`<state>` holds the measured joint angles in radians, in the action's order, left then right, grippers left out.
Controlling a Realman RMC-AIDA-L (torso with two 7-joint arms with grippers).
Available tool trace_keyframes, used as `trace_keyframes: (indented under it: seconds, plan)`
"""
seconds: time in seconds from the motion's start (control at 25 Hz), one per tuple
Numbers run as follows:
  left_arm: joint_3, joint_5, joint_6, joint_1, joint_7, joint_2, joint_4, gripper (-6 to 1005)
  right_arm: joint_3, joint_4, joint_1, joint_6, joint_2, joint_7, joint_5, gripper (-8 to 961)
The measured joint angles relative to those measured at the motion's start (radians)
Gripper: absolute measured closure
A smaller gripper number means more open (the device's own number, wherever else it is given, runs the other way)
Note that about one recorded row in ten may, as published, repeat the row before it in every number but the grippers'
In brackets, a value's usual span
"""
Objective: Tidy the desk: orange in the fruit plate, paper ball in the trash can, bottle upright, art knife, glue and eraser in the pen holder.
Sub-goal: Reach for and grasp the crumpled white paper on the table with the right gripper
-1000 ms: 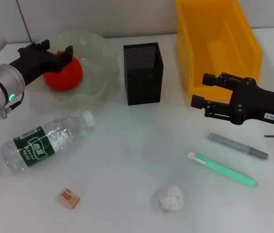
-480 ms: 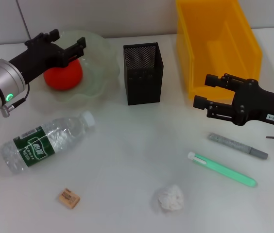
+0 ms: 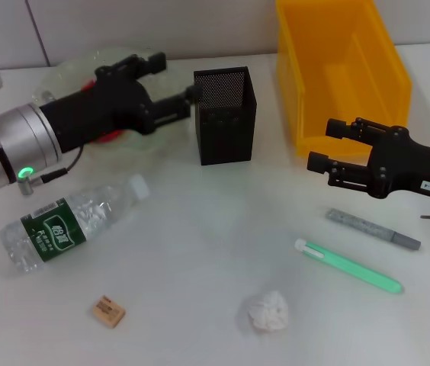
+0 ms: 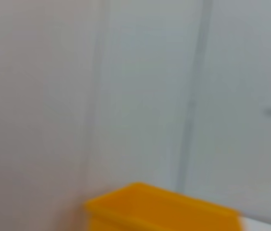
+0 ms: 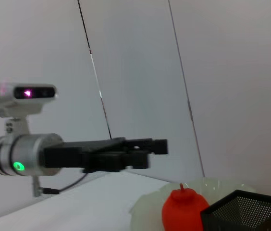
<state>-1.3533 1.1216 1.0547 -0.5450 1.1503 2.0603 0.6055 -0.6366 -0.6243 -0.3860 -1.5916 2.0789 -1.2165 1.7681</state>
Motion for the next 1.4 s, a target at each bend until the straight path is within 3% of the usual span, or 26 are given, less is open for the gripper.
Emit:
trace_keyframes:
  seconds: [0.04, 0.2, 0.32, 0.52, 0.68, 1.08, 1.12, 1.24, 1.4]
  plan:
    - [0.004, 0.071, 0.109, 0.007, 0.043, -0.008, 0.034, 193, 0.0, -0.001, 0.001, 0.007, 0.0, 0.0, 0.002, 175]
    - [0.004, 0.106, 0.183, 0.01, 0.067, -0.013, 0.052, 194, -0.005, -0.001, 0.001, 0.02, -0.002, 0.0, 0.006, 176]
    - [0.011, 0.12, 0.317, 0.031, 0.076, -0.025, 0.073, 195, -0.009, -0.003, 0.002, 0.031, -0.002, -0.002, 0.018, 176]
    - [0.024, 0.123, 0.426, 0.065, 0.065, -0.043, 0.078, 197, -0.01, -0.028, -0.001, 0.04, -0.002, -0.036, 0.097, 176]
    - [0.041, 0.123, 0.437, 0.102, 0.041, -0.046, 0.073, 198, -0.015, -0.08, -0.003, 0.018, -0.002, -0.099, 0.141, 177]
    - [0.042, 0.186, 0.43, 0.146, -0.01, -0.025, 0.068, 202, -0.049, -0.463, -0.001, -0.163, 0.003, -0.478, 0.284, 178]
    - [0.043, 0.191, 0.43, 0.149, -0.028, -0.018, 0.068, 202, -0.086, -0.55, 0.002, -0.181, 0.005, -0.536, 0.315, 178]
    - [0.043, 0.194, 0.43, 0.151, -0.036, -0.014, 0.068, 203, -0.136, -0.627, 0.01, -0.188, 0.006, -0.587, 0.342, 178]
    - [0.044, 0.195, 0.428, 0.156, -0.044, -0.013, 0.062, 204, -0.29, -0.803, 0.026, -0.213, 0.007, -0.704, 0.38, 178]
